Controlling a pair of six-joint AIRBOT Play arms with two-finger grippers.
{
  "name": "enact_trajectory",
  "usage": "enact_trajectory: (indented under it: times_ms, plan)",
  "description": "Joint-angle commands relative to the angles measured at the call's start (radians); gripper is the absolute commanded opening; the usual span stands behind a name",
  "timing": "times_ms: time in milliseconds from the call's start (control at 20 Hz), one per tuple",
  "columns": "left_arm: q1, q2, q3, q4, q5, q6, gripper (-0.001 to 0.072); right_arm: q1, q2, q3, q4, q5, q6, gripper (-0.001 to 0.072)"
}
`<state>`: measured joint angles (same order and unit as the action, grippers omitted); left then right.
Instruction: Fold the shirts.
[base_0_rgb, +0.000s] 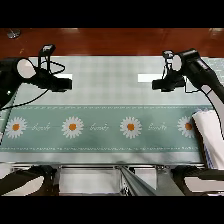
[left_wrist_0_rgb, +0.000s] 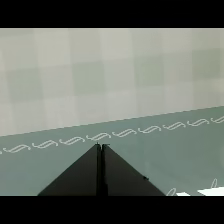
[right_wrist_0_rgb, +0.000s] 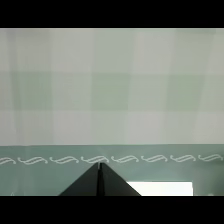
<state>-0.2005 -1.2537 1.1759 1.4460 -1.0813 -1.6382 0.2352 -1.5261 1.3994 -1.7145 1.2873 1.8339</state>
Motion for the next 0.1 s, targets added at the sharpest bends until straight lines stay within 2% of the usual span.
enact_trajectory:
  times_ms: [0,50]
  plan:
    - [0.001,-0.006,-0.001,0.002,0.000,-0.002,0.0031,0.002,-0.002,0.000,-0.005,0.000,0.002,0.0019]
    - [0.001,-0.006,-0.001,0.002,0.000,-0.002,0.0031,0.002,-0.002,0.000,-0.005,0.000,0.002,0.0019]
